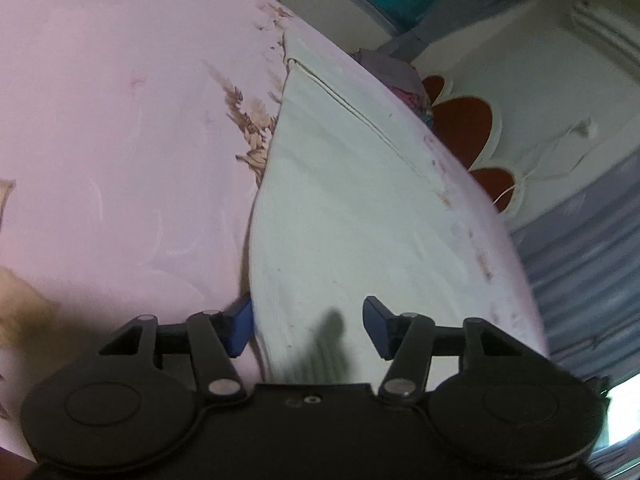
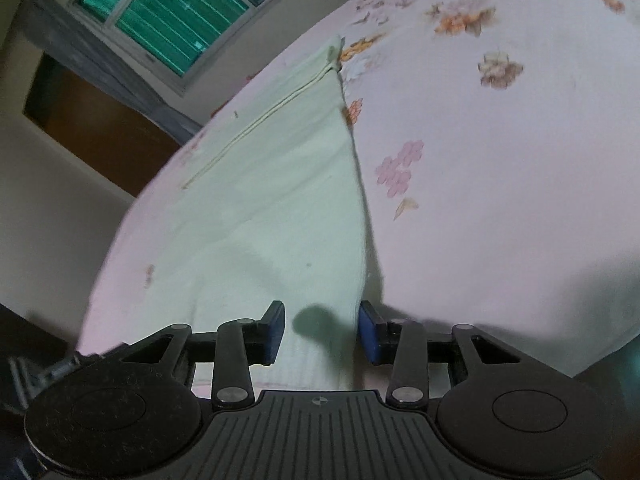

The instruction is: Fold small clothes

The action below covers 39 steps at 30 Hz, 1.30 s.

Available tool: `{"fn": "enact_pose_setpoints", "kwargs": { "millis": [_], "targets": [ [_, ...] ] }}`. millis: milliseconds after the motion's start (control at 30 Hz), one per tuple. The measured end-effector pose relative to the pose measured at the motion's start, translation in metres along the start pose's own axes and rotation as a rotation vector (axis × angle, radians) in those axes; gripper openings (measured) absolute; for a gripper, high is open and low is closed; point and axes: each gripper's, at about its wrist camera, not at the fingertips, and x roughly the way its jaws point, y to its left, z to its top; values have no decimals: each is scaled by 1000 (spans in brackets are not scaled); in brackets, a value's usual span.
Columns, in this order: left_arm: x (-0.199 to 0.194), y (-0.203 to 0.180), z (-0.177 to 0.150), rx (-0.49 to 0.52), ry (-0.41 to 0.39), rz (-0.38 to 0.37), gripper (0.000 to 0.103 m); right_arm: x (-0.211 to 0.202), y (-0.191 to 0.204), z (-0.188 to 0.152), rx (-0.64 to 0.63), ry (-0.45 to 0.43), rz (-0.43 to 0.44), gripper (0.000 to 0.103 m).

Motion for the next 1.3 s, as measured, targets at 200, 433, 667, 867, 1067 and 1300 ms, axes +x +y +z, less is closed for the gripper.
{"fn": "enact_pose_setpoints", "kwargs": {
  "millis": [200, 433, 667, 867, 1067, 1300],
  "targets": [
    [10, 6, -3, -26, -14, 23, 22, 12, -5, 11, 66, 21, 89, 27],
    [-7, 14, -14, -58, -136, -3, 4, 3, -3, 11, 18, -29, 113, 3],
    [-5, 6, -4, -60, -151, 27, 3, 9, -7, 15, -51, 8, 55, 3],
    [-14, -16, 41, -84, -253, -88, 3, -2, 28, 60, -97, -129, 131, 3],
    [17, -58, 128, -28, -339, -196, 3, 13, 66, 138, -130, -249, 158, 3],
    [88, -69, 220, -13, -337, -206, 3, 65, 84, 248, -100, -299, 130, 3]
  ]
}}
